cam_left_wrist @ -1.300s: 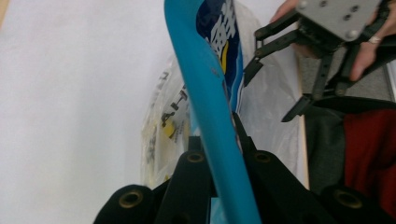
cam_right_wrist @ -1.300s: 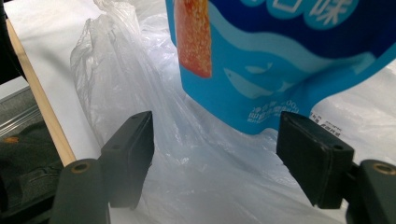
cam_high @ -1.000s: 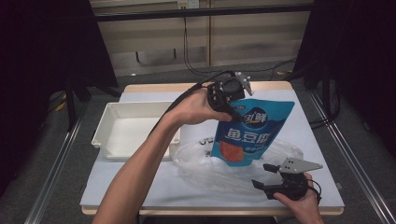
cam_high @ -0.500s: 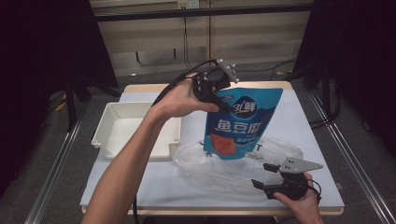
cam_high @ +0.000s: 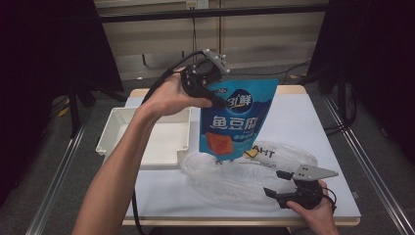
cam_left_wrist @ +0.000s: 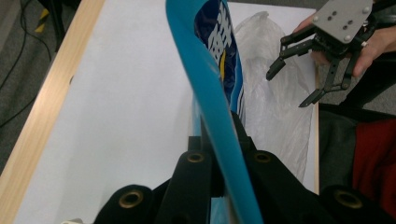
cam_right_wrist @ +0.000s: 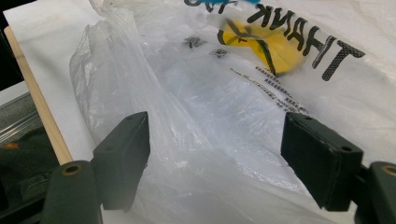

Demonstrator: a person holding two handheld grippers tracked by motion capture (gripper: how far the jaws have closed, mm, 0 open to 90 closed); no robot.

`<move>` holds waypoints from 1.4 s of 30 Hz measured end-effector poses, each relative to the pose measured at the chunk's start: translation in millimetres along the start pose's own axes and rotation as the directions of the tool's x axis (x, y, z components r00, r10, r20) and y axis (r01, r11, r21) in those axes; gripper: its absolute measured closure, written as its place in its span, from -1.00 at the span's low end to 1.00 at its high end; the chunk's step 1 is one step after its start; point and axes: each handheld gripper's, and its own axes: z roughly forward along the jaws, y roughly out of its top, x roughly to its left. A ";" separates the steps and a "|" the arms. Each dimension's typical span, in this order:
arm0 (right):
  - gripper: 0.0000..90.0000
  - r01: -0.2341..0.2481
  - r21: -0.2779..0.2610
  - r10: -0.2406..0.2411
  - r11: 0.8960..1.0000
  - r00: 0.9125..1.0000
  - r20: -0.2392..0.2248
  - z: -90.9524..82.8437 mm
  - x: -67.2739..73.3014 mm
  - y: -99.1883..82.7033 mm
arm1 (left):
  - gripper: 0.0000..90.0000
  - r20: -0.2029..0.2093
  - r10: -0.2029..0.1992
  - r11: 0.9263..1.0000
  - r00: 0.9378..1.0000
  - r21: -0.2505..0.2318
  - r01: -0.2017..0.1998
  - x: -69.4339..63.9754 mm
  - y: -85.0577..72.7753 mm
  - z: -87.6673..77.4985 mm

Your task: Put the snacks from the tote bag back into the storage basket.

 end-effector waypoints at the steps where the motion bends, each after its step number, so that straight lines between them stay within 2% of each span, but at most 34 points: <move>1: -0.47 0.002 0.000 -0.002 1.000 1.000 0.001 0.3 0.3 0.1 | 1.00 0.002 0.000 1.000 1.000 -0.003 0.000 0.4 -1.3 -3.0; 2: -0.47 0.004 0.002 -0.004 1.000 1.000 0.000 0.5 0.8 0.2 | 1.00 -0.002 0.011 1.000 1.000 -0.003 -0.011 1.2 -1.9 -4.7; 5: -0.47 0.002 0.001 -0.002 1.000 1.000 0.001 0.1 1.1 0.2 | 1.00 -0.032 -0.001 1.000 0.999 -0.016 0.001 1.8 -5.2 -11.4; 7: -0.47 0.003 -0.002 -0.003 1.000 1.000 0.000 0.0 0.6 0.0 | 1.00 -0.026 -0.004 1.000 1.000 -0.014 0.003 2.9 -7.0 -15.4; 8: -0.47 0.003 -0.003 -0.003 1.000 1.000 0.001 0.0 0.5 0.0 | 1.00 -0.041 -0.013 1.000 0.999 -0.012 0.013 3.9 -7.9 -18.5; 12: -0.47 0.003 0.000 -0.003 1.000 1.000 0.001 0.0 0.7 0.1 | 1.00 -0.025 -0.011 1.000 1.000 0.002 0.011 6.6 -12.8 -27.8; 13: -0.47 0.005 0.000 -0.005 1.000 1.000 0.001 0.2 0.6 0.1 | 1.00 -0.038 -0.019 1.000 0.999 0.004 0.019 7.2 -14.3 -29.9; 16: -0.47 0.002 0.000 -0.002 1.000 1.000 0.004 -0.1 0.9 0.3 | 1.00 -0.044 -0.034 0.999 0.998 -0.003 0.034 9.9 -21.0 -38.8; 17: -0.48 0.002 -0.001 -0.002 1.000 1.000 0.003 -0.3 0.9 0.3 | 1.00 -0.040 -0.030 1.000 0.999 -0.007 0.029 10.5 -23.1 -42.2; 23: -0.48 0.001 -0.001 -0.001 1.000 1.000 0.004 0.2 1.0 0.4 | 1.00 -0.079 -0.036 0.999 0.996 0.000 0.036 14.1 -31.1 -58.9; 25: -0.47 0.004 0.000 -0.004 1.000 1.000 0.003 0.4 1.1 0.5 | 1.00 -0.065 -0.052 0.999 0.997 0.006 0.053 15.9 -35.1 -63.8; 26: -0.48 0.006 0.002 -0.006 1.000 1.000 0.001 0.7 1.1 0.5 | 1.00 -0.076 -0.059 0.998 0.995 0.007 0.059 17.1 -37.0 -65.9; 29: -0.49 0.007 -0.001 -0.007 1.000 1.000 -0.001 0.5 1.0 0.5 | 1.00 -0.076 -0.067 0.998 0.995 0.003 0.067 20.2 -44.0 -72.7; 32: -0.49 0.003 -0.002 -0.003 1.000 1.000 0.000 0.2 0.9 0.5 | 1.00 -0.073 -0.075 0.997 0.994 -0.023 0.074 22.1 -50.6 -79.7; 33: -0.49 0.002 -0.001 -0.002 1.000 1.000 -0.001 0.4 0.8 0.5 | 1.00 -0.083 -0.078 0.997 0.993 -0.033 0.076 22.2 -52.2 -81.0; 35: -0.49 0.002 0.000 -0.002 1.000 1.000 -0.002 0.7 0.9 0.5 | 1.00 -0.088 -0.070 0.997 0.994 -0.017 0.069 22.1 -54.5 -83.0; 36: -0.49 0.001 0.001 -0.001 1.000 1.000 -0.005 1.0 0.9 0.6 | 1.00 -0.102 -0.069 0.998 0.992 -0.014 0.068 22.0 -55.1 -83.2; 38: -0.49 0.003 0.000 -0.003 1.000 1.000 -0.004 1.1 1.0 0.7 | 1.00 -0.102 -0.074 0.997 0.992 -0.017 0.072 23.8 -58.6 -84.9; 39: -0.49 0.004 -0.001 -0.004 1.000 1.000 -0.005 1.1 1.0 0.8 | 1.00 -0.128 -0.080 0.997 0.989 -0.024 0.077 25.2 -61.1 -86.1; 40: -0.48 0.008 -0.004 -0.008 1.000 1.000 -0.005 0.9 1.1 0.9 | 1.00 -0.114 -0.088 0.996 0.990 -0.031 0.085 26.7 -64.5 -87.6; 42: -0.48 0.010 -0.016 -0.010 1.000 1.000 -0.003 -0.9 1.9 1.1 | 1.00 -0.128 -0.095 0.995 0.987 -0.031 0.091 29.7 -70.5 -90.5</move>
